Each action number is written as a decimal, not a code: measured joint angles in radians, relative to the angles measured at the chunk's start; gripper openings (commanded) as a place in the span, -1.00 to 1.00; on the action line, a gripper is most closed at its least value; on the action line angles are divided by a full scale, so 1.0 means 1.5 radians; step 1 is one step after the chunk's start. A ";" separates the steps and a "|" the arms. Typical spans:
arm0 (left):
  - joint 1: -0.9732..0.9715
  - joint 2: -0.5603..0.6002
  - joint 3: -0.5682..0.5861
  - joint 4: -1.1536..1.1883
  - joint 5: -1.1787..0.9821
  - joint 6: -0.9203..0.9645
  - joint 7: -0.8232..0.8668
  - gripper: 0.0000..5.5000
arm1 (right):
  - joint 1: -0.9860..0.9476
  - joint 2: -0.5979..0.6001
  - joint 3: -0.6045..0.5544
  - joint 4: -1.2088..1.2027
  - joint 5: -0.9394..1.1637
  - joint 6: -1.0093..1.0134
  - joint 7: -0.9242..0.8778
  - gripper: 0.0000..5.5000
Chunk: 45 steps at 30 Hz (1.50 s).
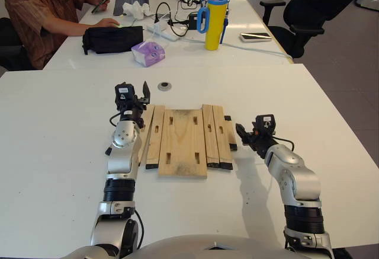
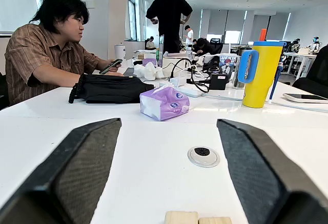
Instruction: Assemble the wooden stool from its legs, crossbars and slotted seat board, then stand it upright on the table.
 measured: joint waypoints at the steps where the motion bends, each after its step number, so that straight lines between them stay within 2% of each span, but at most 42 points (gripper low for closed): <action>1: 0.000 0.000 0.000 -0.001 0.000 0.002 0.000 0.27 | -0.001 -0.005 0.002 0.002 0.000 0.006 0.002 0.16; 17: 0.000 0.000 0.001 -0.002 0.000 0.011 -0.006 0.27 | -0.020 -0.012 0.018 0.072 0.027 -0.005 0.049 0.16; 45: -0.001 0.001 0.001 0.002 -0.001 0.017 -0.019 0.27 | -0.019 0.013 0.001 0.072 0.031 -0.041 0.013 0.16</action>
